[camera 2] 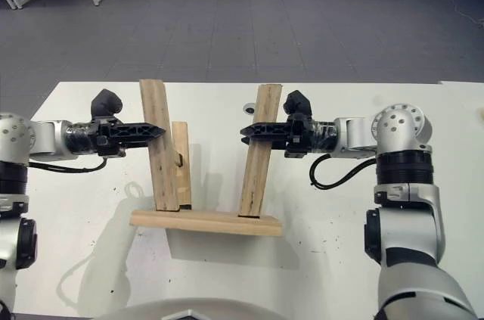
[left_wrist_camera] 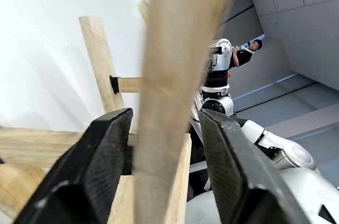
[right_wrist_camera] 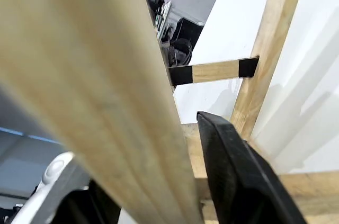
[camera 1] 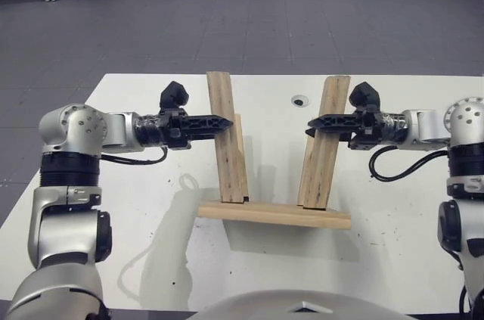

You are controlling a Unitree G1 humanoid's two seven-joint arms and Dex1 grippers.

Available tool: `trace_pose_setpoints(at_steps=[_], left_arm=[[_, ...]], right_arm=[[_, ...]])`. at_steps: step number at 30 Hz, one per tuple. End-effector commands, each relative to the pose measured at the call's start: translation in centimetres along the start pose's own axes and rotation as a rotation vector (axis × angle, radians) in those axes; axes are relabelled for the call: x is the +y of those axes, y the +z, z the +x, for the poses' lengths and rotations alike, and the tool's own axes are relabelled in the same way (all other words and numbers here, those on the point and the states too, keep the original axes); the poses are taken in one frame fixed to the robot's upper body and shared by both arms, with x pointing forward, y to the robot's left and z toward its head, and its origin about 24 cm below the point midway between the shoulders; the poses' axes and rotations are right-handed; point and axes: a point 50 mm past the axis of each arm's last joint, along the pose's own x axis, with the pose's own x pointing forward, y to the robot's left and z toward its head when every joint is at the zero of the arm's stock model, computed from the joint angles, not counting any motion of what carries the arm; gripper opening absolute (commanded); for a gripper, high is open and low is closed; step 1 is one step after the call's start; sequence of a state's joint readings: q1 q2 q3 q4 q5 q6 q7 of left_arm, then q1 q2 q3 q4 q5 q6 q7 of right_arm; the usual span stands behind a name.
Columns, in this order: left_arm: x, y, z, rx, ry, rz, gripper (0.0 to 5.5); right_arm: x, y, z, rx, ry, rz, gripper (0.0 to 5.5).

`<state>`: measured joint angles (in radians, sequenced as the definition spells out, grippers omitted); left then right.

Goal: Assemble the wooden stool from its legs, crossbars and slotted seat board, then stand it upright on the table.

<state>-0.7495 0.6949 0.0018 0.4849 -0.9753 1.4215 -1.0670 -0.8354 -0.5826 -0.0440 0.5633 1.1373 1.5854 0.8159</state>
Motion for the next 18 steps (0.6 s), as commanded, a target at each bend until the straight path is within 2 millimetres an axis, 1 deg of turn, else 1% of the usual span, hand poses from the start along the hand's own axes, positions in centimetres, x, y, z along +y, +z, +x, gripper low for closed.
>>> trace_pose_setpoints(at_steps=[1, 4, 6, 10, 11, 13, 16, 18], left_arm=[[1.0, 1.5, 0.1, -0.062, 0.047, -0.024, 3.09], [2.5, 1.2, -0.3, -0.070, 0.112, -0.043, 3.68], [2.9, 1.2, -0.8, -0.099, 0.126, -0.037, 3.70], [3.4, 1.3, -2.5, -0.184, 0.166, -0.025, 3.70], [3.5, 1.2, -3.1, -0.201, 0.179, -0.019, 3.70], [3.7, 1.0, -4.2, -0.241, 0.191, -0.018, 3.70], [4.2, 0.1, -5.2, -0.291, 0.192, -0.040, 3.70], [4.5, -0.7, -5.1, -0.300, 0.172, -0.057, 3.70]], right_arm=[[-0.6, 1.0, -0.1, -0.050, -0.048, 0.007, 2.97], [-1.8, 1.2, -0.8, -0.104, -0.106, -0.007, 3.62], [-2.8, 1.3, -1.7, -0.150, -0.174, -0.036, 3.65], [-3.9, 1.2, -4.8, -0.226, -0.265, -0.068, 3.65], [-3.9, 1.1, -5.5, -0.238, -0.274, -0.077, 3.65], [-3.6, 1.1, -6.4, -0.253, -0.275, -0.105, 3.65], [-2.4, 1.7, -6.2, -0.274, -0.210, -0.156, 3.65], [-1.2, 2.0, -5.9, -0.281, -0.147, -0.186, 3.65]])
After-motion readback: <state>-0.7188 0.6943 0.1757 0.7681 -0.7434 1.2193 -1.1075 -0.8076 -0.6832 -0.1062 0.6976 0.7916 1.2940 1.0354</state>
